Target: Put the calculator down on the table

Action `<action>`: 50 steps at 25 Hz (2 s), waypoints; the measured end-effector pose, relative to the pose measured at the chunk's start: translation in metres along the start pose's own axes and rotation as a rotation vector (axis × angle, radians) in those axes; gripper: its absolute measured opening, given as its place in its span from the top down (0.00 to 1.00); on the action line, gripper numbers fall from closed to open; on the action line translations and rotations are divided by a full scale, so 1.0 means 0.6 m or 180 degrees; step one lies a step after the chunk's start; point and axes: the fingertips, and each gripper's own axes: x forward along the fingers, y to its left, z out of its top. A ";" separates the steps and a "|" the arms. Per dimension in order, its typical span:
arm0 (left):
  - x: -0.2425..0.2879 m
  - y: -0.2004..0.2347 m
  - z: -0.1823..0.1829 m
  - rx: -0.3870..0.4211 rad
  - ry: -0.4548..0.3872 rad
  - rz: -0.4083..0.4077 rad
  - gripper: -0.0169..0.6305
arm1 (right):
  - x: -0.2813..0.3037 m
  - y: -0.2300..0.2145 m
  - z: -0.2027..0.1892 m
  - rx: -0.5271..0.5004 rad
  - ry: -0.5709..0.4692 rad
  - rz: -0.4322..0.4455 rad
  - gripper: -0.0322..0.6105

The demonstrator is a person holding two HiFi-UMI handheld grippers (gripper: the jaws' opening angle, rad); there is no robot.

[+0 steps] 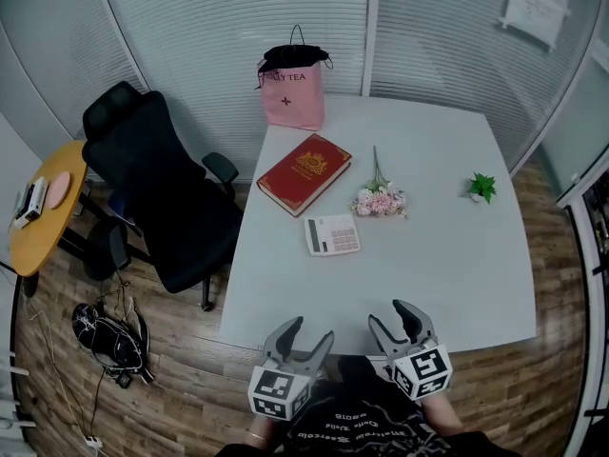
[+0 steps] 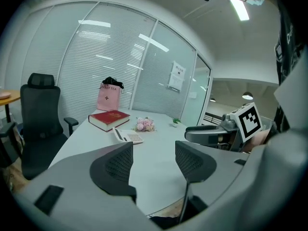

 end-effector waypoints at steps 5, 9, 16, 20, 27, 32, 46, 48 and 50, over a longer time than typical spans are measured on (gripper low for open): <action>0.003 -0.003 -0.004 -0.0049 0.0068 -0.0068 0.52 | -0.003 0.007 0.011 -0.0133 -0.0070 -0.0034 0.59; -0.002 -0.008 -0.006 -0.0020 0.0013 -0.0005 0.71 | -0.008 0.014 0.009 -0.0211 -0.0111 -0.0058 0.70; 0.003 -0.001 -0.022 -0.0190 0.0100 0.0061 0.94 | -0.001 0.022 -0.003 -0.0174 -0.0012 0.0202 0.93; 0.014 -0.010 -0.023 -0.0229 0.0121 -0.0015 0.94 | 0.000 0.012 -0.006 -0.0270 0.0008 0.0086 0.94; 0.028 -0.017 -0.021 -0.0178 0.0158 -0.0079 0.94 | -0.001 -0.007 -0.017 -0.0226 0.0067 -0.0014 0.94; 0.040 -0.023 -0.021 -0.0180 0.0193 -0.0118 0.94 | -0.003 -0.022 -0.020 -0.0255 0.0102 -0.0085 0.94; 0.064 -0.029 -0.026 -0.0111 0.0228 -0.0122 0.94 | 0.004 -0.036 -0.016 -0.0479 0.0171 -0.0066 0.94; 0.070 -0.031 -0.026 -0.0091 0.0239 -0.0130 0.94 | 0.006 -0.042 -0.017 -0.0460 0.0175 -0.0061 0.94; 0.076 -0.033 -0.026 -0.0080 0.0252 -0.0135 0.94 | 0.008 -0.047 -0.017 -0.0431 0.0169 -0.0050 0.94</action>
